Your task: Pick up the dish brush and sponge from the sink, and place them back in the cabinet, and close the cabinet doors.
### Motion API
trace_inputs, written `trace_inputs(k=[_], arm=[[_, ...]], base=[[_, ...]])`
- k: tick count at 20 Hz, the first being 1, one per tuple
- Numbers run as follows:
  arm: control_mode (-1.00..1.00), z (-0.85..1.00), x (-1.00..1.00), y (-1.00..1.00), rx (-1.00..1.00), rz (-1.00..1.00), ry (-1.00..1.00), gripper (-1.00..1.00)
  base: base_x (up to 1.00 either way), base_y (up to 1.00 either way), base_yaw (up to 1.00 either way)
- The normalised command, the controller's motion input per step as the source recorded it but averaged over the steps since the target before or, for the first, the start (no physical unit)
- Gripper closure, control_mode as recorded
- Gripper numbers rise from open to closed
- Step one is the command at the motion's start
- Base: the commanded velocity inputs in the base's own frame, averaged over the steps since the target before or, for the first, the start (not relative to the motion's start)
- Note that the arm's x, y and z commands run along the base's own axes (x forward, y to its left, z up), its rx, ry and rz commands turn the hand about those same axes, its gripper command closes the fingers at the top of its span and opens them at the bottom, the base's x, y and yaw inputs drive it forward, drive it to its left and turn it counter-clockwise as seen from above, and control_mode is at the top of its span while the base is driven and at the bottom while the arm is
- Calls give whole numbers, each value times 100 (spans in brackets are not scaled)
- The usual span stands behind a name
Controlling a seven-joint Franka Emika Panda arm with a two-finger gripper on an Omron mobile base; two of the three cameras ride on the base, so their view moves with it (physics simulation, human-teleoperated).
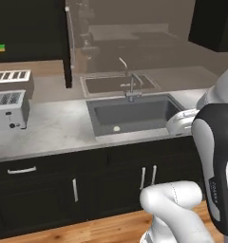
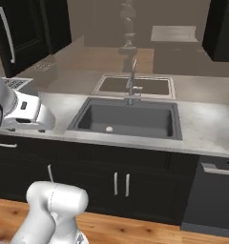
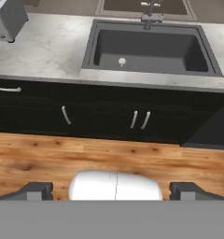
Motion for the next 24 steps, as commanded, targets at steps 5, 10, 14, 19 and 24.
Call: trace_inputs(k=[5,10,14,19,24], arm=[[100,0,0,0,0,0,0,-100],[100,0,0,0,0,0,0,-100],[100,0,0,0,0,0,0,-100],[100,0,0,0,0,0,0,-100],[100,0,0,0,0,0,0,-100]], base=[[26,-77,0],[28,-66,0],[48,-28,1],[70,-6,5],[70,0,5]])
